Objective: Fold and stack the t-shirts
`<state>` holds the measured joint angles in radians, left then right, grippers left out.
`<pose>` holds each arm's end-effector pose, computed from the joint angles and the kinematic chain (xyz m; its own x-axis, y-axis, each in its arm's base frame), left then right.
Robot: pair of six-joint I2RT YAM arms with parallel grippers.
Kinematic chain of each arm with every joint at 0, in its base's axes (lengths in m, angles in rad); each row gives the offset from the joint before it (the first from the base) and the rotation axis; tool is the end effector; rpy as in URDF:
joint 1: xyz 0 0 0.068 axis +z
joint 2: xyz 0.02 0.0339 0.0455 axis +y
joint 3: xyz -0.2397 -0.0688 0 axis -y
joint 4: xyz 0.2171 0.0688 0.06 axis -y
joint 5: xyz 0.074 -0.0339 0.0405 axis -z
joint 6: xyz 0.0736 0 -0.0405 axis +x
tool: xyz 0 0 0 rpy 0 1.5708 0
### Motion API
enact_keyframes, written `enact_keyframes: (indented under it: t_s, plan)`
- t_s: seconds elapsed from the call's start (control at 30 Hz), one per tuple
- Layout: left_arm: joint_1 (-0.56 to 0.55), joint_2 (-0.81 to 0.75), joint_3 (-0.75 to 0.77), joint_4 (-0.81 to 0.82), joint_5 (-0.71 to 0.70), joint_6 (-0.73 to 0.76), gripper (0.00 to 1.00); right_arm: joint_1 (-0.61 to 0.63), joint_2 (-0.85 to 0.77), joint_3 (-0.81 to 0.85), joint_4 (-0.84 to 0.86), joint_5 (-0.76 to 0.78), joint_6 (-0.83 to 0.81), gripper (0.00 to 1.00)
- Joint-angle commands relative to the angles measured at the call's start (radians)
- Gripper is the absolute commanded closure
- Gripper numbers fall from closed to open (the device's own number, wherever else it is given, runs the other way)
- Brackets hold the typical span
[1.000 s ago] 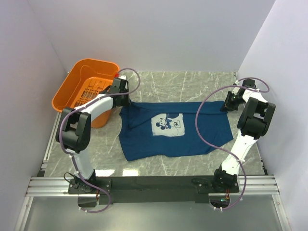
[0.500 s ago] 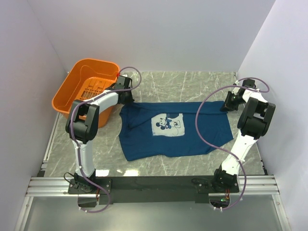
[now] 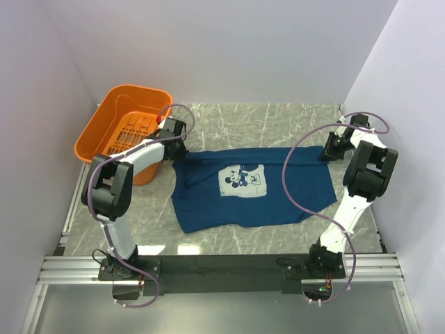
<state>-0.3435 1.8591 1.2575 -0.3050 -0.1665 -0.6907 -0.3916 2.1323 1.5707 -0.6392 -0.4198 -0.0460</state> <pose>0.3727 -0.1203 0.1545 -0.7218 -0.4091 -0.5583 -0.2905 0.9112 -0.2921 0.3945 -0.1304 0.1199 -0.8706 0.3141 -0.3787 0.1724 0.9157 0.3630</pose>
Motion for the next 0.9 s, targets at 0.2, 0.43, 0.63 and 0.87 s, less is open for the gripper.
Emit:
enact_keyframes:
  t_s: [0.2,0.43,0.63,0.87]
  plan:
    - [0.015,0.021,-0.044,0.049,0.03,-0.09,0.8,-0.003,-0.049,-0.008,0.001,-0.025,-0.07,0.8]
    - [0.015,-0.055,-0.066,0.162,0.081,0.005,0.41,0.026,-0.161,-0.018,-0.04,-0.092,-0.213,0.74]
    - [0.015,-0.214,-0.147,0.23,0.114,0.094,0.04,0.085,-0.255,0.002,-0.082,-0.131,-0.316,0.71]
    - [0.015,-0.422,-0.222,0.261,0.214,0.157,0.01,0.281,-0.411,-0.058,-0.186,-0.305,-0.596,0.65]
